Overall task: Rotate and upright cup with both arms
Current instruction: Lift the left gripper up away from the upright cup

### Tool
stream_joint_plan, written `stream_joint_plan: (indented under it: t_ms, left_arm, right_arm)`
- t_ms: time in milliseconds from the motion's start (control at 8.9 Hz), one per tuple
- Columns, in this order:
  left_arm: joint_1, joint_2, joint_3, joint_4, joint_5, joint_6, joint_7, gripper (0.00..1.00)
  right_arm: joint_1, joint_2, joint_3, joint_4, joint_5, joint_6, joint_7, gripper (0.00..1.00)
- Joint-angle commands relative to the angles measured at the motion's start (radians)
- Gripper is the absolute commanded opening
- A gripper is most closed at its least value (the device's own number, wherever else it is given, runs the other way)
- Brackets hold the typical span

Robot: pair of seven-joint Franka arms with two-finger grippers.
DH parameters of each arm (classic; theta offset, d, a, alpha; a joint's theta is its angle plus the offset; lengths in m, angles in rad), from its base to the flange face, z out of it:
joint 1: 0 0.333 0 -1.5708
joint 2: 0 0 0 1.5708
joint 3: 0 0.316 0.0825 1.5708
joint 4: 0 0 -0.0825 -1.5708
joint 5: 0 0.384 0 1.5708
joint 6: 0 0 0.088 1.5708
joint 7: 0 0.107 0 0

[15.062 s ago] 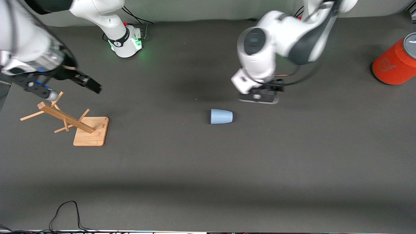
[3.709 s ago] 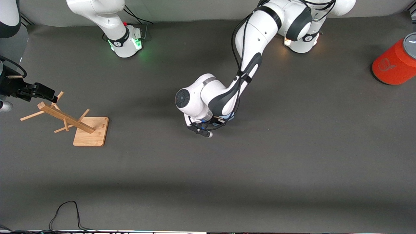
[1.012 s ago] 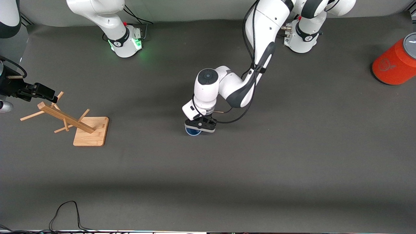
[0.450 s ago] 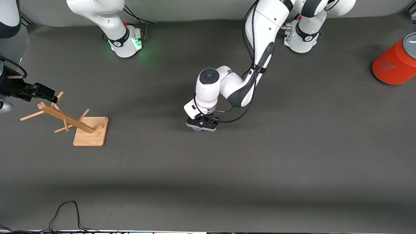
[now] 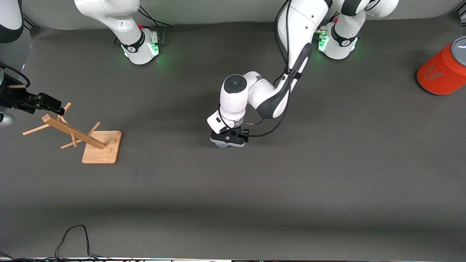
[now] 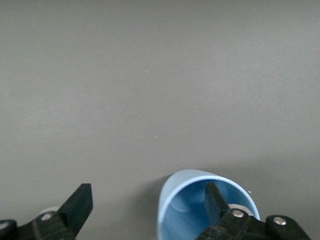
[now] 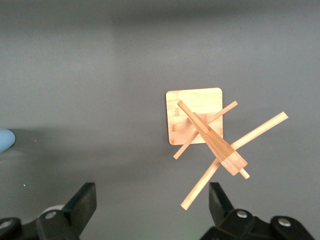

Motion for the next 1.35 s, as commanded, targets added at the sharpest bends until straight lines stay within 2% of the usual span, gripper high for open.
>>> stream_joint_plan:
  t_ms: [0, 225, 450, 674, 1012, 1236]
  left_arm:
    - [0.045, -0.095, -0.006, 0.001, -0.011, -0.122, 0.021, 1.0]
    - [0.096, -0.152, -0.01, 0.045, -0.02, -0.25, 0.034, 1.0]
    - [0.156, -0.202, -0.004, 0.09, -0.069, -0.382, 0.119, 1.0]
    - [0.235, -0.267, -0.002, 0.119, -0.071, -0.532, 0.198, 1.0]
    - [0.434, -0.418, -0.016, 0.081, -0.069, -0.738, 0.353, 1.0]
    - [0.653, -0.524, -0.137, -0.06, -0.051, -0.734, 0.41, 1.0]
  right_arm:
    - [0.007, 0.003, -0.009, 0.004, 0.007, 0.013, -0.006, 1.0]
    - [0.007, 0.003, -0.009, 0.004, 0.007, 0.013, -0.006, 1.0]
    - [0.007, 0.001, -0.009, 0.005, 0.007, 0.013, -0.006, 1.0]
    - [0.008, 0.001, -0.009, 0.005, 0.008, 0.013, -0.006, 1.0]
    - [0.007, -0.005, -0.011, 0.005, 0.008, 0.013, -0.015, 1.0]
    - [0.007, -0.005, -0.011, 0.005, 0.008, 0.013, -0.015, 1.0]
